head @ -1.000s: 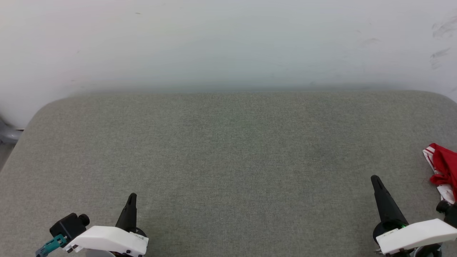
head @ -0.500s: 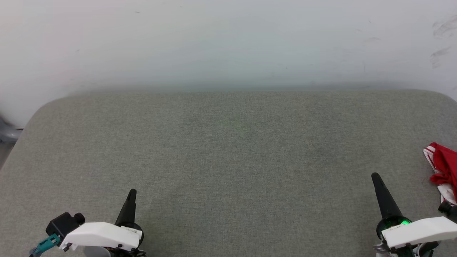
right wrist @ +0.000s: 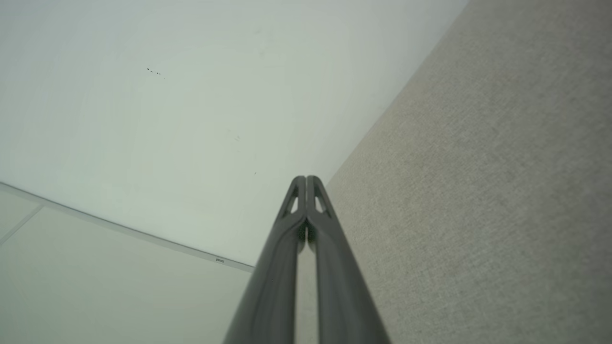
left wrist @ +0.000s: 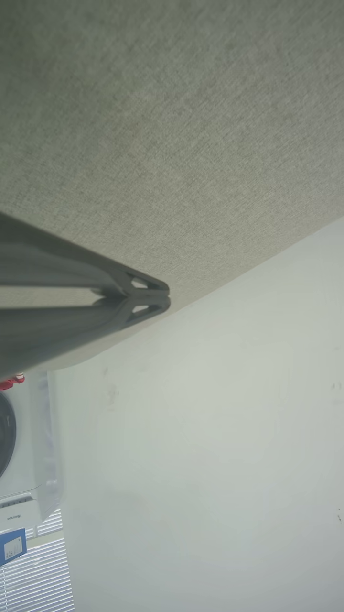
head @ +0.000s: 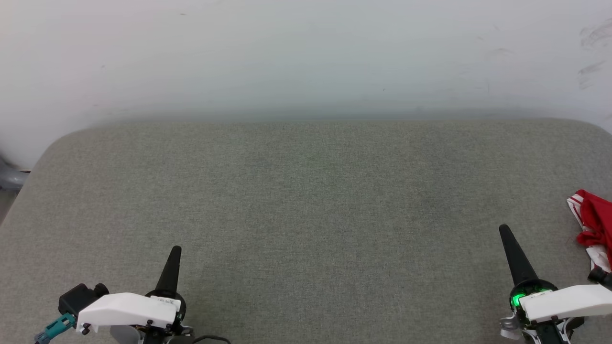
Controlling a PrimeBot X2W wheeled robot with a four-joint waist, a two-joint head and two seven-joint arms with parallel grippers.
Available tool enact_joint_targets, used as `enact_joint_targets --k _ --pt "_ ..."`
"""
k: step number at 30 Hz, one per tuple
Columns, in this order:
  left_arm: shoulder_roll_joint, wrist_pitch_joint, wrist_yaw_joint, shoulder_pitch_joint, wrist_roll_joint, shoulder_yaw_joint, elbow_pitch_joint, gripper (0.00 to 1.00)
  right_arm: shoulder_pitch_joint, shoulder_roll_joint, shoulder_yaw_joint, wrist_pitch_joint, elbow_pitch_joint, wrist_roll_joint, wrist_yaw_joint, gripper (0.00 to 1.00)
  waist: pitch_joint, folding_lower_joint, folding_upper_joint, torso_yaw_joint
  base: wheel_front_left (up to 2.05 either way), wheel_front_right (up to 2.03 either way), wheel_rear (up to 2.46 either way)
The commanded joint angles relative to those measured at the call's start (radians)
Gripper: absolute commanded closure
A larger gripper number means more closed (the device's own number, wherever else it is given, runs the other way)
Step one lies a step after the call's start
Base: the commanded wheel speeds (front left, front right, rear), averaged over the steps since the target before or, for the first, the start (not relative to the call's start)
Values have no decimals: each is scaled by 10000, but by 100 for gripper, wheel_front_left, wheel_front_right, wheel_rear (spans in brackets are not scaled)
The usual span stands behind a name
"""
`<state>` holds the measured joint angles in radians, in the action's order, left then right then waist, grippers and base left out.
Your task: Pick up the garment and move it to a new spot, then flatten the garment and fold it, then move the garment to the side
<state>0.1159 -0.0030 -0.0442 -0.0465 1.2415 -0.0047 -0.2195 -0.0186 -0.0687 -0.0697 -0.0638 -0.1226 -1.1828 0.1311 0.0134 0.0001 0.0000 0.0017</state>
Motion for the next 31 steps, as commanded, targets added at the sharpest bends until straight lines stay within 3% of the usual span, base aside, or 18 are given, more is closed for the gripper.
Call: enact_joint_targets --k 1,31 --pt "-28 50 -83 -241 206 84 43 100 -196 -78 -17 -38 0 -244 -3 100 -4 -1 0 0 0 0 0" --pt "-410 732 -590 -496 2418 747 -155 100 -687 -35 -125 -206 -766 -2901 -4 100 -94 -1 0 -10 0 0 0"
